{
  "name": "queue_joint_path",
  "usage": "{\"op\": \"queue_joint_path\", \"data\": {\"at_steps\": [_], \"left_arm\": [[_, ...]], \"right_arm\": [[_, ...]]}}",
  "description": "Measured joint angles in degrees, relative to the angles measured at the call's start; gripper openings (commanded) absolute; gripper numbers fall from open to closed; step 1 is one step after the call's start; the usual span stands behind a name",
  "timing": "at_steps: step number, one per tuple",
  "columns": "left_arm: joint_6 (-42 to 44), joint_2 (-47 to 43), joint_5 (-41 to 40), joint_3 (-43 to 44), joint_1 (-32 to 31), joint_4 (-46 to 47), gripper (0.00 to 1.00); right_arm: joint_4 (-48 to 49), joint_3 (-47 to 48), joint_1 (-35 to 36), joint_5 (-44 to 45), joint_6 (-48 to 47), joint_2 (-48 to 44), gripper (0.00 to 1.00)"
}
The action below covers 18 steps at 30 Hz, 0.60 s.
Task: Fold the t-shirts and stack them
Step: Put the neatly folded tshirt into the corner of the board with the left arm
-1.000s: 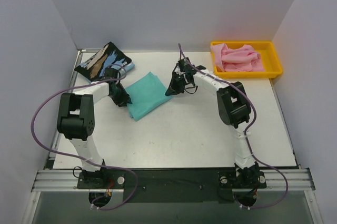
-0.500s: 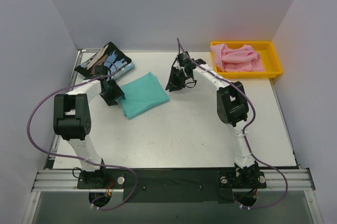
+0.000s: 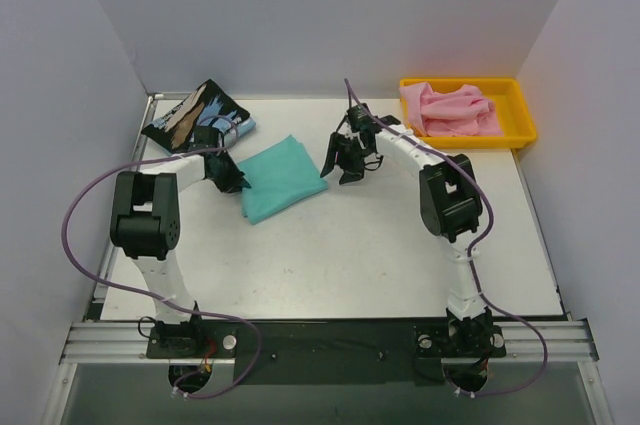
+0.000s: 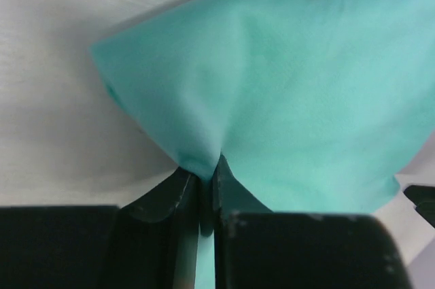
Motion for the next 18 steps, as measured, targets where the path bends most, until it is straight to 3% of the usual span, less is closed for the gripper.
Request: {"op": "queue_joint_path", "data": {"at_steps": [5, 11, 18], "left_arm": [[-1.1, 0.6, 3.0, -0.7, -0.2, 2.8, 0.00], [-3.8, 0.7, 3.5, 0.3, -1.0, 3.0, 0.00], [-5.1, 3.4, 3.0, 13.6, -4.6, 1.3, 0.00]], "right_arm": [[0.7, -5.7, -0.6, 0.2, -0.3, -2.0, 0.55], [2.1, -17.5, -3.4, 1.0, -0.4, -11.2, 0.55], [4.3, -28.7, -8.5, 2.8, -0.7, -23.0, 0.55]]}}
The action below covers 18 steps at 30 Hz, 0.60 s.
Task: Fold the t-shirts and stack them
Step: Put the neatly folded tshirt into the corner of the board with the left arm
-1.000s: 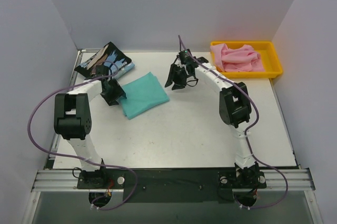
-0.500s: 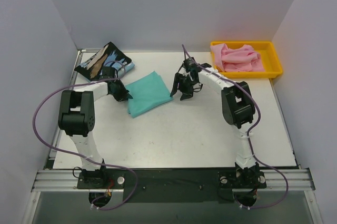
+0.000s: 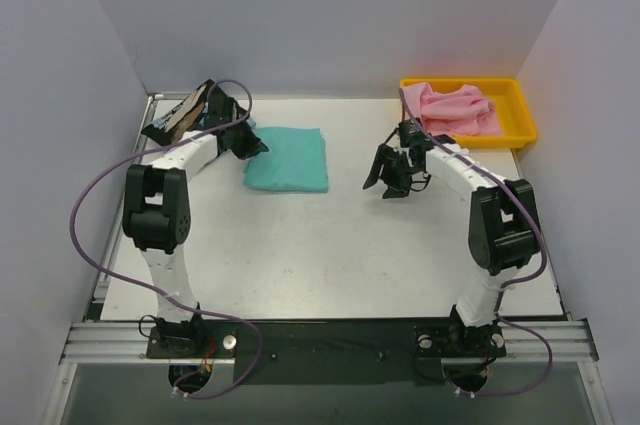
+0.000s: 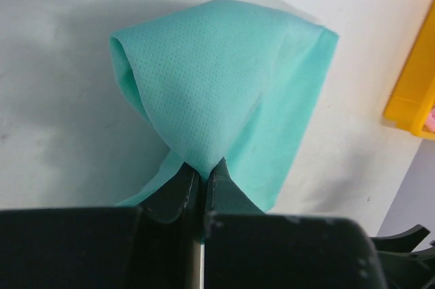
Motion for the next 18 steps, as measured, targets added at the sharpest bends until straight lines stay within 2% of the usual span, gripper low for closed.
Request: {"op": "queue_joint_path", "data": {"at_steps": [7, 18], "left_arm": [[0.5, 7.7, -1.7, 14.3, -2.4, -1.6, 0.00], [2.3, 24.1, -4.2, 41.0, -0.9, -4.9, 0.00]], "right_arm": [[0.0, -7.3, -3.2, 1.7, -1.2, -5.5, 0.55], [-3.8, -9.7, -3.5, 4.8, -3.7, -7.5, 0.55]]}}
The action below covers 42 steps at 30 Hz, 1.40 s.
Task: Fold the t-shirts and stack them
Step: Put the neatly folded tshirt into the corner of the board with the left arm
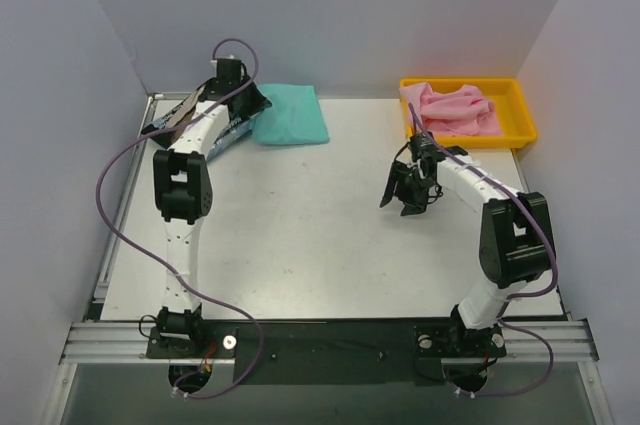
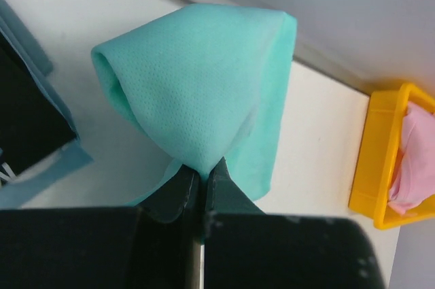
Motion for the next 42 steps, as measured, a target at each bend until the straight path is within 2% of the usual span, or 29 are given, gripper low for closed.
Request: {"op": "queue_joint_path", "data": {"at_steps": [3, 7, 21, 42], "left_arm": [[0.0, 1.7, -0.5, 5.0, 1.6, 0.1, 0.00], [-0.3, 1.7, -0.6, 6.9, 4.0, 0.1, 0.00], [-5.4, 1.7, 2.3, 7.1, 13.8, -2.1, 0.00], [-10.0, -1.7, 11.1, 7.1, 21.2, -6.5, 0.00]], "right_arm": [[-1.1, -1.0, 0.0, 0.9, -0.5, -0.8, 0.55], [-2.2, -2.2, 0.0, 1.9, -0.7, -1.7, 0.55], [-3.0, -3.7, 0.0, 3.2, -0.8, -3.3, 0.55], [-3.5, -5.2, 0.0, 4.0, -2.0, -4.6, 0.56]]}}
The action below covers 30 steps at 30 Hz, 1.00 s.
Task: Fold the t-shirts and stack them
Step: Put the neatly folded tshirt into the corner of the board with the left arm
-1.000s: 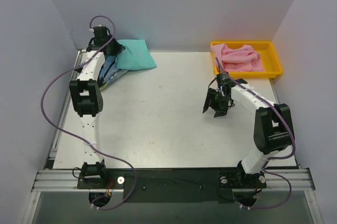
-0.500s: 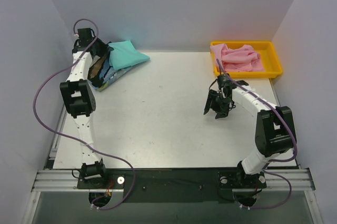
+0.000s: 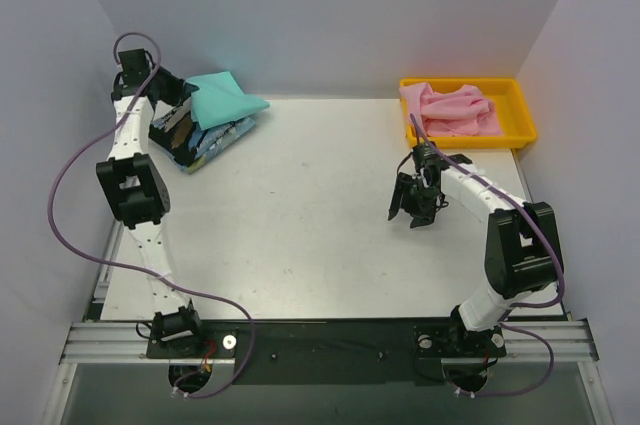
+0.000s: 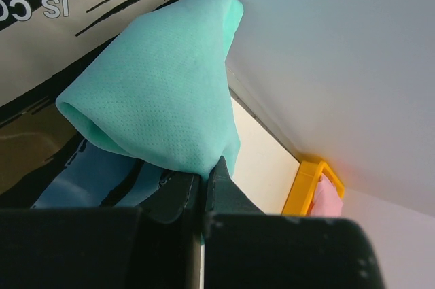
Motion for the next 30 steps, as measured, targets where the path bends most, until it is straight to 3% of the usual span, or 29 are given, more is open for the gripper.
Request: {"op": "queue_joint_path", "data": {"at_steps": [9, 16, 30], "left_arm": [[2.3, -2.8, 1.1, -0.7, 1.7, -3.8, 0.00], [4.9, -6.4, 0.2, -7.8, 3.1, -5.1, 0.00], [13.8, -7.1, -10.2, -10.8, 3.8, -9.3, 0.00]], "right_arm": [[-0.3, -0.5, 0.0, 0.4, -0.7, 0.0, 0.56], [-0.3, -0.6, 0.0, 0.5, -1.4, 0.0, 0.56], [-0.3, -1.0, 0.0, 0.5, -2.9, 0.0, 0.56]]}}
